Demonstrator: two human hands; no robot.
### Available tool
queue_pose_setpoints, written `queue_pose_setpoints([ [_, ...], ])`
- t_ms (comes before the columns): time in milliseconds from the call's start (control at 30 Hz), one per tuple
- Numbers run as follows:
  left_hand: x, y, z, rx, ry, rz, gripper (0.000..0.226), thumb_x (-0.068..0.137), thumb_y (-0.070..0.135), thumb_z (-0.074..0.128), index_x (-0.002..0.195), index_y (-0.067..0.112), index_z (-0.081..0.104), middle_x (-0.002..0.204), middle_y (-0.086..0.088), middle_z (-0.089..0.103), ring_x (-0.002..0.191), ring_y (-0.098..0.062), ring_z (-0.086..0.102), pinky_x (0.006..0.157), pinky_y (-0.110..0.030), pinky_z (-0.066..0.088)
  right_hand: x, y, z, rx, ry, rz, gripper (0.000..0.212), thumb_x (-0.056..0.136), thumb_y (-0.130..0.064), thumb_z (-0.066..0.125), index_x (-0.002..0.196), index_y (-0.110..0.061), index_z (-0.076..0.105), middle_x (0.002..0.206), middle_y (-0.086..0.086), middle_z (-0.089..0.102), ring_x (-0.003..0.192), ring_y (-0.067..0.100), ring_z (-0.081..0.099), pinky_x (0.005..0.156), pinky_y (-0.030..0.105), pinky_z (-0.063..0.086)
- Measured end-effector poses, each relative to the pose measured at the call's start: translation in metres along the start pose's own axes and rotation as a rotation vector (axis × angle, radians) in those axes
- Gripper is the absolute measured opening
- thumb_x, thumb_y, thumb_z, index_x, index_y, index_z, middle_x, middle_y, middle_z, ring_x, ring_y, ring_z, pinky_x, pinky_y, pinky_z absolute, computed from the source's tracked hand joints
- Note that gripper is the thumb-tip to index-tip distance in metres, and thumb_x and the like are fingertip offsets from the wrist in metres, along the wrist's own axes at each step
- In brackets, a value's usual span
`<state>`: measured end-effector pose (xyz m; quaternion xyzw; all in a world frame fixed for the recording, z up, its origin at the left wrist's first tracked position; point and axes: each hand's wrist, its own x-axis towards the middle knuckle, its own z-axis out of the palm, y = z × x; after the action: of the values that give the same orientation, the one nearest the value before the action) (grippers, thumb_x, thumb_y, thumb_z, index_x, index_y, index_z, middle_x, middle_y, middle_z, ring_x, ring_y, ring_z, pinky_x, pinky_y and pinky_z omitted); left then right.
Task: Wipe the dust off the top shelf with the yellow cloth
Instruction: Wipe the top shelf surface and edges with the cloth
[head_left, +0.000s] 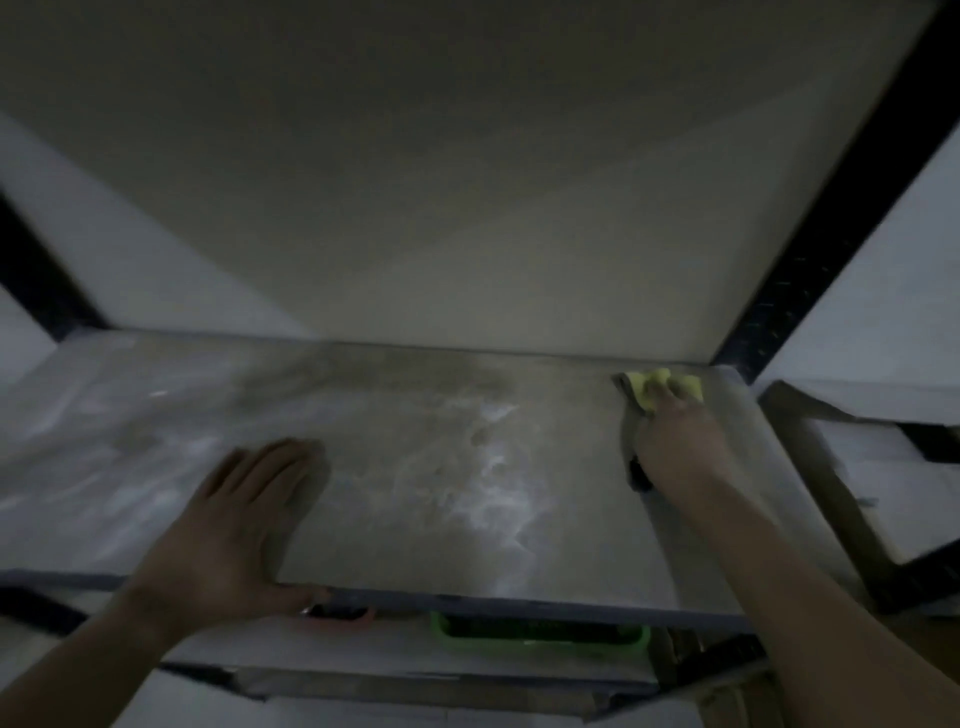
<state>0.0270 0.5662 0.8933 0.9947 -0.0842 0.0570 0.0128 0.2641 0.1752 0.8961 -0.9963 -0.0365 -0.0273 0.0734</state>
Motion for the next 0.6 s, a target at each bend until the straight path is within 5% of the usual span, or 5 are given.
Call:
queue_pose_setpoints([
  [100, -0.001, -0.007, 0.005, 0.002, -0.034, -0.052, 0.121, 0.071, 0.093, 0.055, 0.153, 0.005, 0.041, 0.159, -0.011, 0.041, 0.145, -0.031, 0.039, 0.116, -0.055, 0.03, -0.012, -0.067, 0.026, 0.172, 0.032, -0.116, 0.055, 0.087, -0.025, 0.028, 0.139, -0.018, 0.046, 0.146, 0.008, 0.044, 0.132, 0.028, 0.041, 0.106, 0.04, 0.04],
  [200, -0.002, -0.005, 0.006, -0.014, -0.029, -0.051, 0.121, 0.072, 0.094, 0.053, 0.154, 0.006, 0.039, 0.16, -0.01, 0.039, 0.146, -0.03, 0.037, 0.119, -0.051, 0.024, -0.051, -0.142, 0.025, 0.358, -0.117, -0.326, 0.049, 0.093, -0.01, 0.044, 0.142, -0.017, 0.043, 0.149, 0.007, 0.037, 0.135, 0.029, 0.038, 0.11, 0.039, 0.036],
  [333, -0.002, -0.006, 0.004, -0.023, -0.027, -0.04, 0.126, 0.068, 0.096, 0.054, 0.157, 0.009, 0.035, 0.162, -0.007, 0.036, 0.149, -0.026, 0.033, 0.121, -0.056, 0.027, -0.057, -0.165, 0.02, 0.54, -0.146, -0.518, 0.045, 0.091, -0.007, 0.042, 0.133, -0.015, 0.055, 0.144, 0.006, 0.048, 0.133, 0.023, 0.045, 0.113, 0.024, 0.027],
  [500, -0.002, -0.008, 0.006, 0.016, -0.055, -0.015, 0.123, 0.072, 0.097, 0.047, 0.156, 0.007, 0.035, 0.162, -0.011, 0.035, 0.15, -0.03, 0.033, 0.12, -0.058, 0.029, 0.006, -0.075, -0.025, 0.525, 0.047, -0.227, 0.04, 0.088, -0.003, 0.053, 0.127, -0.012, 0.059, 0.128, 0.014, 0.061, 0.115, 0.027, 0.059, 0.08, 0.001, 0.039],
  [600, -0.002, -0.01, 0.006, -0.001, -0.061, -0.008, 0.124, 0.072, 0.099, 0.042, 0.156, 0.008, 0.035, 0.162, -0.01, 0.035, 0.151, -0.03, 0.031, 0.122, -0.057, 0.027, 0.029, -0.053, -0.022, 0.422, -0.003, -0.016, 0.039, 0.092, 0.004, 0.046, 0.13, 0.001, 0.054, 0.137, 0.02, 0.052, 0.125, 0.033, 0.05, 0.095, 0.021, 0.038],
])
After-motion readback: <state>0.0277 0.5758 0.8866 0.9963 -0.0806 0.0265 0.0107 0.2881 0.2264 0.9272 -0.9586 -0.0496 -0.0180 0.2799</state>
